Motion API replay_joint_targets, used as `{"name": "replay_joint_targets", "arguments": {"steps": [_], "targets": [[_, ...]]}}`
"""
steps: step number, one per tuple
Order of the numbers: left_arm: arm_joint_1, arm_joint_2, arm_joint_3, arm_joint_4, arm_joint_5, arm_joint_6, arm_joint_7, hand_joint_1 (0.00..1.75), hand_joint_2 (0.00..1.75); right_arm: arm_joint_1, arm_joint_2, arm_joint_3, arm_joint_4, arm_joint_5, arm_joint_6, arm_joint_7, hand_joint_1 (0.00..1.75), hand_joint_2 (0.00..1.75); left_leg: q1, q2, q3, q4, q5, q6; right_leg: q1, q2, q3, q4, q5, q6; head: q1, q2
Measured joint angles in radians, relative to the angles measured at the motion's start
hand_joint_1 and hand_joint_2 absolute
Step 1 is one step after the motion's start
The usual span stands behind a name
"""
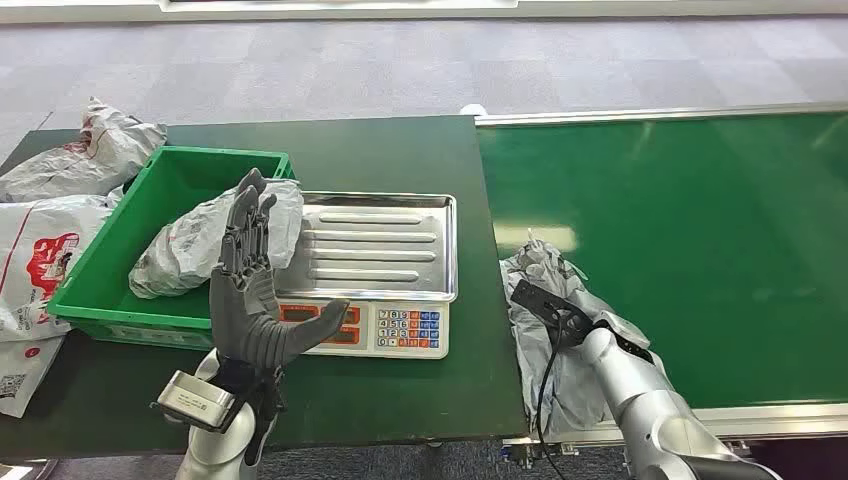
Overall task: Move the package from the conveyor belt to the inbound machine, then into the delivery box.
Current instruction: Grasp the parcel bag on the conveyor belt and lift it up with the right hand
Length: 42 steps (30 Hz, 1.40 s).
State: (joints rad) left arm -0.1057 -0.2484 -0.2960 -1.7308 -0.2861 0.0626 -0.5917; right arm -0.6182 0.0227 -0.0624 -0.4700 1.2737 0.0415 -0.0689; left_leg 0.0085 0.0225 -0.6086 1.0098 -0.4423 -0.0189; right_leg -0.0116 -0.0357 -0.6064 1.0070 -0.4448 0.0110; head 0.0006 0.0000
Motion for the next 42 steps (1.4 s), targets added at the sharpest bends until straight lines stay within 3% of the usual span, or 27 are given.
{"name": "replay_joint_targets", "arguments": {"steps": [7, 10, 19, 22, 26, 31, 35, 38, 42], "targets": [[0.008, 0.002, 0.000, -0.012, 0.000, 0.012, -0.001, 0.00, 1.75, 0.017, 0.014, 0.003, -0.079, -0.033, -0.082, -0.028, 1.75, 1.75, 0.000, 0.000, 0.000, 0.000, 0.000, 0.000, 0.000, 0.000, 0.000, 0.000, 0.000, 0.000, 0.000, 0.000], [0.017, 0.003, 0.002, -0.021, 0.000, 0.018, -0.003, 0.00, 1.75, 0.045, 0.032, 0.005, -0.173, -0.060, -0.170, -0.050, 1.75, 1.75, 0.000, 0.000, 0.000, 0.000, 0.000, 0.000, 0.000, 0.000, 0.000, 0.000, 0.000, 0.000, 0.000, 0.000], [0.040, 0.003, 0.005, -0.042, -0.002, 0.041, -0.010, 0.00, 1.75, 0.250, 0.125, 0.039, -0.923, -0.036, -0.555, -0.016, 1.75, 1.75, 0.000, -0.001, -0.001, 0.000, -0.001, -0.001, 0.000, -0.002, -0.002, 0.000, -0.002, -0.001, 0.000, 0.000], [0.039, 0.003, 0.005, -0.040, -0.001, 0.050, -0.010, 0.00, 1.75, 0.302, 0.140, 0.042, -1.093, -0.027, -0.618, -0.018, 1.75, 1.75, 0.000, 0.000, -0.001, 0.000, -0.001, 0.000, 0.000, -0.001, -0.002, 0.000, -0.002, -0.001, 0.000, 0.000], [0.039, 0.003, 0.005, -0.037, -0.001, 0.054, -0.010, 0.00, 1.75, 0.339, 0.151, 0.042, -1.204, -0.024, -0.653, -0.027, 1.75, 1.75, 0.000, 0.000, -0.001, 0.000, -0.002, 0.000, 0.000, -0.001, -0.001, 0.000, -0.002, -0.001, 0.000, 0.000], [0.038, 0.003, 0.003, -0.036, 0.001, 0.063, -0.010, 0.00, 1.75, 0.354, 0.167, 0.042, -1.260, -0.053, -0.732, -0.073, 1.75, 1.75, 0.000, 0.000, -0.001, 0.000, -0.001, -0.001, 0.000, -0.001, -0.001, 0.000, -0.001, -0.001, 0.000, 0.000], [0.029, 0.003, -0.006, -0.030, 0.019, 0.071, -0.014, 0.00, 1.75, 0.324, 0.184, 0.063, -1.234, -0.174, -0.676, -0.121, 1.75, 1.75, 0.001, 0.002, -0.001, -0.001, 0.000, -0.001, 0.001, 0.001, -0.001, 0.000, -0.001, -0.001, 0.000, 0.000], [0.008, 0.002, -0.019, -0.018, 0.037, 0.071, -0.026, 0.00, 1.75, 0.224, 0.206, 0.120, -1.074, -0.296, -0.588, -0.148, 1.75, 1.75, 0.001, 0.005, 0.000, -0.001, 0.000, -0.001, 0.001, 0.004, -0.001, 0.000, 0.001, -0.002, 0.000, 0.000], [-0.019, -0.001, -0.046, 0.003, 0.050, 0.072, -0.039, 0.00, 1.75, 0.069, 0.263, 0.203, -0.770, -0.369, -0.573, -0.166, 1.75, 1.75, 0.002, 0.003, 0.001, -0.001, 0.004, -0.002, 0.002, 0.003, -0.002, 0.001, 0.003, -0.003, 0.000, 0.000]]}}
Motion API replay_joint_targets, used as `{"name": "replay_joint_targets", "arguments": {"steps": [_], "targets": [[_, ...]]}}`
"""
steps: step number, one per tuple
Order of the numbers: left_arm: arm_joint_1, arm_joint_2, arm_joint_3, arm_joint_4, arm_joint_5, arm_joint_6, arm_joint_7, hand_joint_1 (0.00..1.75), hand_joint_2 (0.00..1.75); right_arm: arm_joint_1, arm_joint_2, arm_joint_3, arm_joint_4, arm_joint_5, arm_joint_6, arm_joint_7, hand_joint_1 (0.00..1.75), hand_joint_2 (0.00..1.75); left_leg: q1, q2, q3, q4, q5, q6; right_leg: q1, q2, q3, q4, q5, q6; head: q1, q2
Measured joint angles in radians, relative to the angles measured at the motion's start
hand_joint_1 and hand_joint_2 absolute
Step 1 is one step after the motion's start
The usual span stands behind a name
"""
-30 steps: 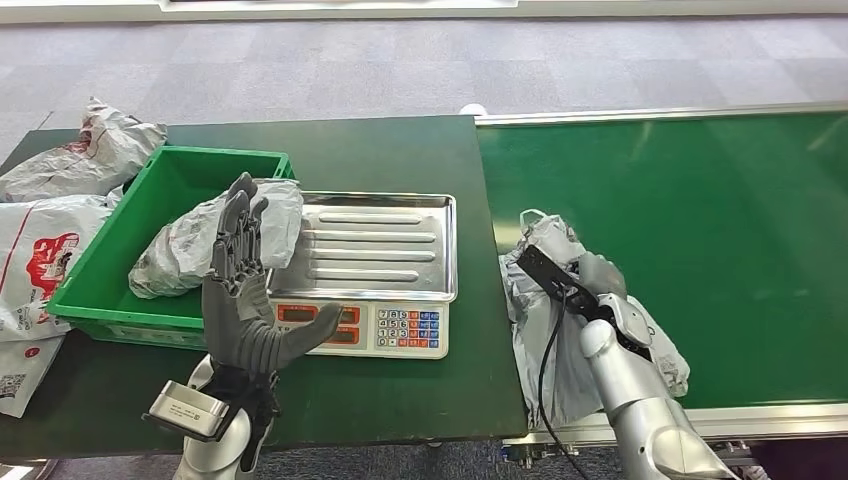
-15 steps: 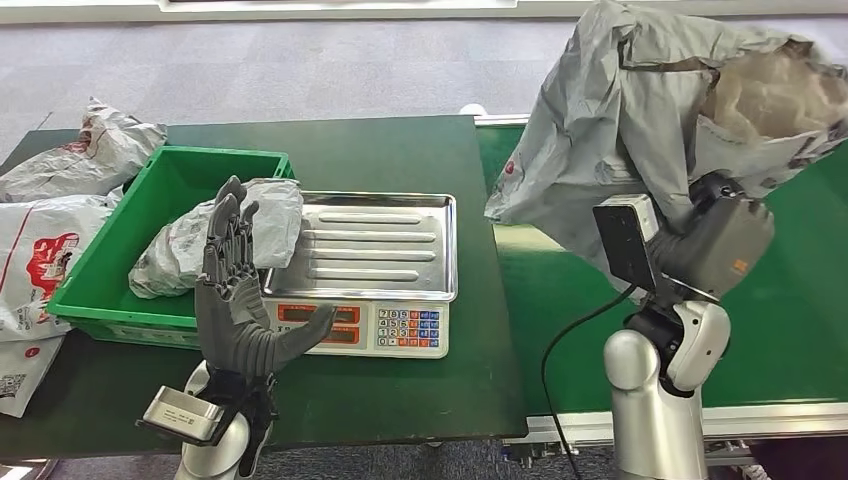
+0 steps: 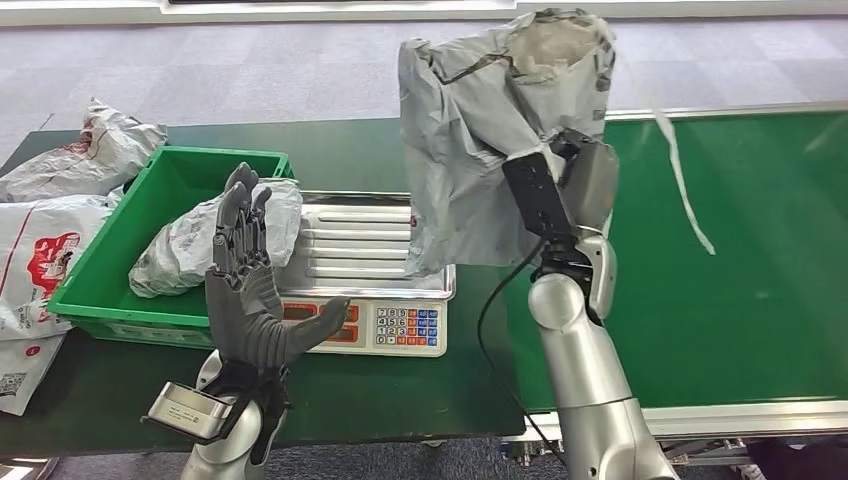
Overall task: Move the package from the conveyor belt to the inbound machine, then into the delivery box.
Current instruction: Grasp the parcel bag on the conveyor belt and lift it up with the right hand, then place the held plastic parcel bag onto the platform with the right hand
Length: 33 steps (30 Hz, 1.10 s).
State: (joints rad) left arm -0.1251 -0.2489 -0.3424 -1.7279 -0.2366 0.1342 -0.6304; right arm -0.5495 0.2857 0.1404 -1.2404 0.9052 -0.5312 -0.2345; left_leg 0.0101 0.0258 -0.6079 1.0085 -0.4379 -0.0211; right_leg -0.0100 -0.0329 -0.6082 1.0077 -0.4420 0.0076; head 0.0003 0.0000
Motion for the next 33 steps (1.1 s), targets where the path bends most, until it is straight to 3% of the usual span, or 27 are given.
{"name": "replay_joint_targets", "arguments": {"steps": [5, 11, 12, 15, 16, 20, 27, 33], "targets": [[-0.004, 0.000, -0.011, 0.010, 0.002, 0.008, -0.003, 0.00, 1.75, -0.107, 0.051, 0.066, 0.225, -0.086, 0.057, 0.002, 1.75, 1.75, 0.001, -0.002, -0.001, 0.000, 0.001, -0.001, 0.001, -0.001, 0.000, 0.001, 0.000, 0.000, 0.000, 0.000], [-0.012, 0.000, -0.013, 0.013, 0.001, 0.021, -0.009, 0.00, 1.75, -0.195, 0.078, 0.253, 0.380, -0.258, 0.060, 0.042, 1.72, 1.75, 0.001, -0.002, -0.003, 0.000, 0.000, -0.002, 0.001, -0.001, -0.002, 0.001, 0.000, -0.001, 0.000, 0.000], [-0.013, 0.001, -0.013, 0.013, 0.001, 0.025, -0.009, 0.00, 1.75, -0.209, 0.081, 0.289, 0.398, -0.292, 0.057, 0.050, 1.29, 1.75, 0.001, -0.002, -0.003, 0.000, 0.000, -0.002, 0.001, -0.001, -0.002, 0.001, 0.000, -0.001, 0.000, 0.000], [-0.016, 0.003, -0.013, 0.014, -0.003, 0.030, -0.010, 0.00, 1.75, -0.239, 0.083, 0.387, 0.443, -0.364, 0.056, 0.067, 0.00, 0.44, 0.001, -0.002, -0.003, 0.000, 0.000, -0.002, 0.001, -0.001, -0.003, 0.001, 0.000, -0.001, 0.000, 0.000], [-0.016, 0.004, -0.013, 0.014, -0.003, 0.028, -0.012, 0.00, 1.75, -0.249, 0.083, 0.412, 0.461, -0.375, 0.058, 0.082, 0.00, 0.00, 0.001, -0.002, -0.003, 0.000, 0.000, -0.002, 0.001, -0.001, -0.003, 0.001, 0.000, -0.001, 0.000, 0.000], [-0.016, 0.010, -0.013, 0.021, -0.006, 0.006, -0.022, 0.00, 1.75, -0.295, 0.083, 0.484, 0.567, -0.381, 0.085, 0.175, 0.00, 0.00, 0.001, -0.002, -0.003, 0.000, 0.000, -0.002, 0.001, -0.001, -0.002, 0.001, 0.000, -0.001, 0.000, 0.000], [-0.016, 0.013, -0.015, 0.030, -0.018, -0.006, -0.024, 0.00, 1.75, -0.335, 0.083, 0.532, 0.689, -0.367, 0.085, 0.218, 0.00, 0.00, 0.001, -0.002, -0.003, 0.000, 0.000, -0.002, 0.001, -0.001, -0.003, 0.001, 0.000, -0.001, 0.000, 0.000], [-0.021, 0.014, -0.017, 0.031, -0.035, -0.002, -0.004, 0.00, 1.75, -0.354, 0.083, 0.542, 0.723, -0.291, -0.050, 0.233, 0.00, 0.00, 0.001, -0.002, -0.003, 0.000, 0.000, -0.002, 0.001, -0.001, -0.003, 0.001, 0.000, -0.001, 0.000, 0.000]]}}
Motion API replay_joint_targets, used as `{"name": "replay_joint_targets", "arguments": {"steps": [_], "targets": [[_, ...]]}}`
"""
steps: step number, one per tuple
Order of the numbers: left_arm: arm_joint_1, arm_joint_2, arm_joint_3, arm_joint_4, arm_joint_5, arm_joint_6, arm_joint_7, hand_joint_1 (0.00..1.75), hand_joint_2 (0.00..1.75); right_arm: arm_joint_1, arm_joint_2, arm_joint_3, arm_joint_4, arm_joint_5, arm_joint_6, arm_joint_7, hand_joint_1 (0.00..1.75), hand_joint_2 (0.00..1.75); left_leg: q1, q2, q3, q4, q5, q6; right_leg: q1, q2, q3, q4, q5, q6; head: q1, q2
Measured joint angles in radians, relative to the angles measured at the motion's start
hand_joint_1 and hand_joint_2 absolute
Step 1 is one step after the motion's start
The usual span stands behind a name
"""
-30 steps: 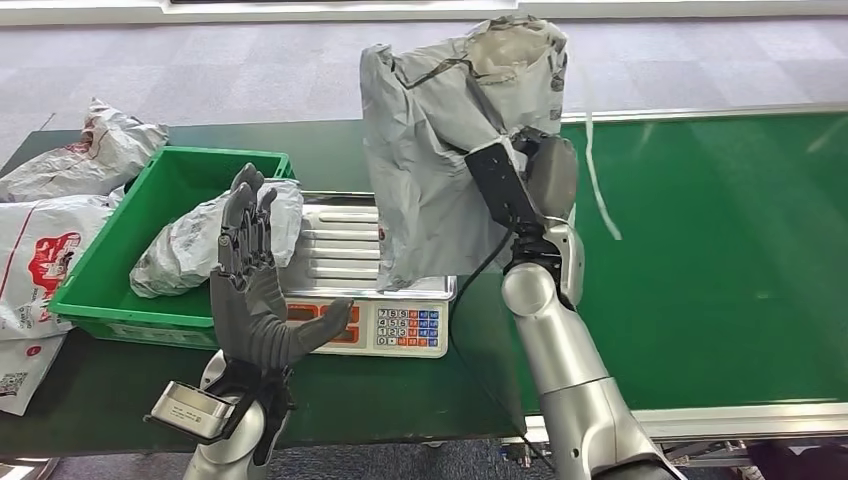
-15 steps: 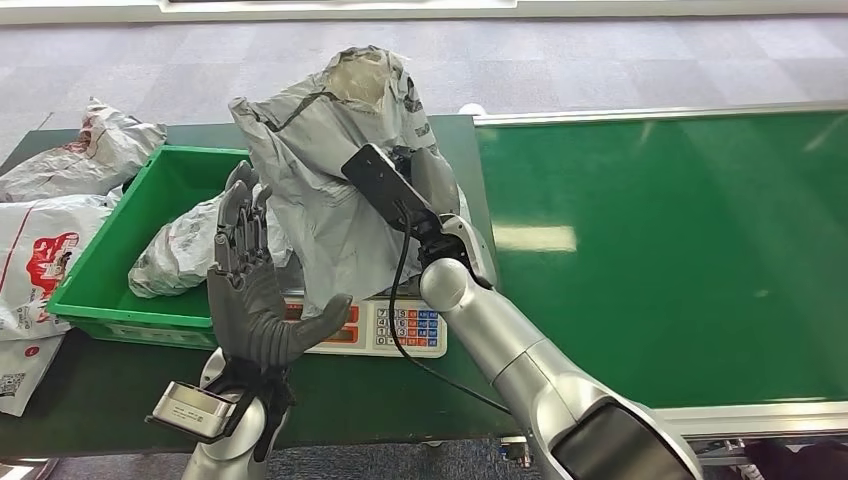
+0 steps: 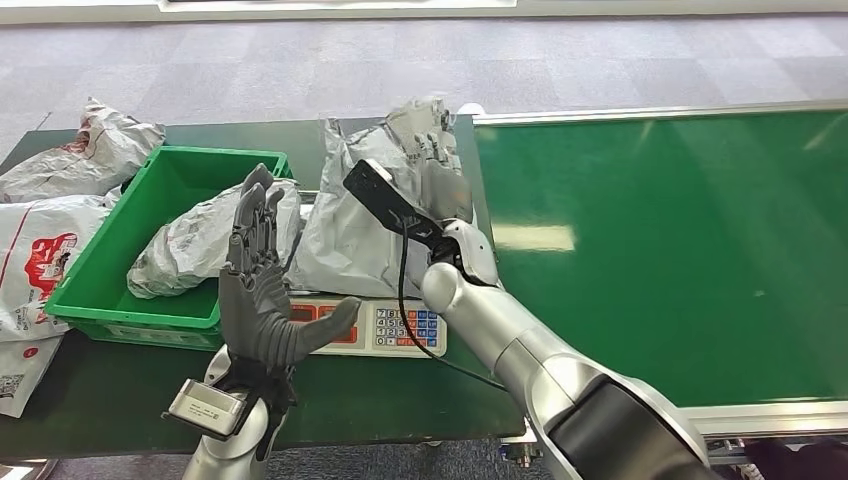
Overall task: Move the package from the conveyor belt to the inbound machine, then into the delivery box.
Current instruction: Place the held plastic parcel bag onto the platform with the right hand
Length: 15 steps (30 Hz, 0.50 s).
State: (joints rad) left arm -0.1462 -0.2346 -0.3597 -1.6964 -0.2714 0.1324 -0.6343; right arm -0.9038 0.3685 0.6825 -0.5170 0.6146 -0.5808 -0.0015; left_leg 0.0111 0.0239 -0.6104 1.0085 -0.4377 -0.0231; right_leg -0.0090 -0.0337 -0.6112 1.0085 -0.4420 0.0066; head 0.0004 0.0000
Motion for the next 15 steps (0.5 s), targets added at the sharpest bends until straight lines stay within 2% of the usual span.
{"name": "replay_joint_targets", "arguments": {"steps": [4, 9, 12, 15], "targets": [[-0.004, 0.000, 0.000, 0.001, -0.011, 0.002, 0.008, 0.00, 1.75, -0.008, -0.003, -0.010, 0.002, 0.098, -0.076, 0.003, 0.00, 0.00, 0.000, 0.000, 0.000, 0.000, 0.000, 0.000, 0.000, 0.000, 0.000, 0.000, 0.000, 0.000, 0.000, 0.000], [-0.006, 0.000, 0.000, 0.002, -0.019, 0.002, 0.012, 0.00, 1.75, 0.008, -0.017, -0.100, -0.061, 0.219, -0.105, -0.072, 0.00, 0.00, 0.000, 0.001, 0.000, 0.000, 0.000, 0.000, 0.000, 0.000, 0.000, 0.000, 0.000, 0.000, 0.000, 0.000], [-0.006, 0.001, 0.000, 0.006, -0.024, -0.003, 0.014, 0.00, 1.75, 0.047, -0.023, -0.169, -0.147, 0.258, -0.099, -0.132, 0.00, 0.00, 0.000, 0.000, 0.000, 0.000, 0.000, 0.000, 0.000, 0.000, 0.000, 0.000, 0.000, 0.000, 0.000, 0.000], [-0.006, 0.003, 0.000, 0.017, -0.034, -0.015, 0.023, 0.00, 1.75, 0.125, -0.028, -0.254, -0.314, 0.306, -0.110, -0.223, 0.00, 0.00, 0.000, 0.000, 0.000, 0.000, 0.000, 0.000, 0.000, 0.000, 0.000, 0.000, 0.000, 0.000, 0.000, 0.000]]}}
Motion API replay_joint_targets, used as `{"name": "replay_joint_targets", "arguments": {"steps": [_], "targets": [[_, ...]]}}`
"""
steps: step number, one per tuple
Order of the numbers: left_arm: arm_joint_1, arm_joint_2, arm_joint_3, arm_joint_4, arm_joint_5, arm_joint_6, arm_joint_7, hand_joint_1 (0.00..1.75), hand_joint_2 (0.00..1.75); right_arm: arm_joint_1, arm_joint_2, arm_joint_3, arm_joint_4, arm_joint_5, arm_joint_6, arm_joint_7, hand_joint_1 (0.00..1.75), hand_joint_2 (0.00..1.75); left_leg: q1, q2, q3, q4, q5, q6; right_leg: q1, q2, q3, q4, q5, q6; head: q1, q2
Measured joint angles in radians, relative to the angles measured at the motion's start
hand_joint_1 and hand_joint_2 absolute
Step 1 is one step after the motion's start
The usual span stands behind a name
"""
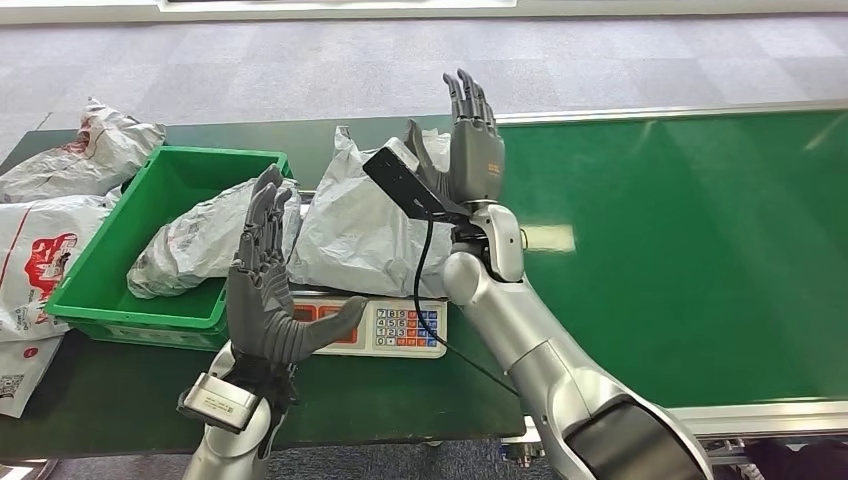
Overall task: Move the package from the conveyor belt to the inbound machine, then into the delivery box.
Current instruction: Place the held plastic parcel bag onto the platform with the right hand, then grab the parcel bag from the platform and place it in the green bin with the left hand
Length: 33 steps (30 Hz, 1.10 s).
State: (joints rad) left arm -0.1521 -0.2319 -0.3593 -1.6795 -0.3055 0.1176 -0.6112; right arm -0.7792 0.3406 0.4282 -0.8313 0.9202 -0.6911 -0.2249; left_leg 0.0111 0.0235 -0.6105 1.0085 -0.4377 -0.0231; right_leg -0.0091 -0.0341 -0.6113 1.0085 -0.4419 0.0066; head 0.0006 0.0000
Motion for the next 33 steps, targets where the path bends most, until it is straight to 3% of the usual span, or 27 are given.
{"name": "replay_joint_targets", "arguments": {"steps": [1, 5, 10, 15, 23, 33], "targets": [[0.000, 0.000, 0.000, 0.006, -0.002, -0.008, 0.006, 0.00, 1.75, 0.035, 0.000, -0.032, -0.078, 0.019, -0.003, -0.042, 0.00, 0.00, 0.000, 0.000, 0.000, 0.000, 0.000, 0.000, 0.000, 0.000, 0.000, 0.000, 0.000, 0.000, 0.000, 0.000], [-0.037, 0.000, 0.007, 0.094, -0.068, -0.018, 0.072, 0.00, 1.75, 0.199, 0.012, -0.169, -0.517, 0.004, -0.012, -0.255, 0.00, 1.75, 0.000, -0.004, -0.002, 0.000, 0.000, 0.001, 0.000, -0.005, -0.001, 0.000, -0.001, 0.001, 0.000, 0.000], [-0.170, -0.003, 0.032, 0.334, -0.234, 0.056, 0.130, 0.00, 1.75, 0.340, 0.020, -0.242, -0.985, -0.134, -0.015, -0.409, 0.00, 1.75, -0.002, 0.000, -0.001, 0.000, -0.002, 0.002, -0.002, -0.003, -0.001, -0.001, -0.001, 0.001, 0.000, 0.000], [-0.303, -0.016, 0.035, 0.537, -0.391, 0.099, 0.187, 0.00, 1.75, 0.405, 0.022, -0.246, -1.203, -0.176, -0.007, -0.459, 0.00, 1.75, -0.002, 0.001, 0.000, 0.000, -0.001, 0.002, -0.002, -0.001, -0.001, -0.001, 0.001, 0.001, 0.000, 0.000], [-0.457, -0.063, 0.002, 0.818, -0.598, 0.103, 0.268, 0.00, 1.75, 0.429, 0.024, -0.217, -1.292, -0.167, -0.004, -0.449, 0.00, 1.75, -0.002, 0.001, 0.000, 0.000, 0.000, 0.002, -0.002, -0.001, 0.000, -0.001, 0.002, 0.001, 0.000, 0.000], [-0.504, -0.096, -0.030, 0.980, -0.645, 0.094, 0.276, 0.00, 1.75, 0.416, 0.025, -0.188, -1.281, -0.200, -0.004, -0.455, 0.00, 1.75, -0.002, 0.000, -0.001, 0.000, 0.000, 0.002, -0.002, -0.001, 0.000, -0.001, 0.001, 0.000, 0.000, 0.000]]}}
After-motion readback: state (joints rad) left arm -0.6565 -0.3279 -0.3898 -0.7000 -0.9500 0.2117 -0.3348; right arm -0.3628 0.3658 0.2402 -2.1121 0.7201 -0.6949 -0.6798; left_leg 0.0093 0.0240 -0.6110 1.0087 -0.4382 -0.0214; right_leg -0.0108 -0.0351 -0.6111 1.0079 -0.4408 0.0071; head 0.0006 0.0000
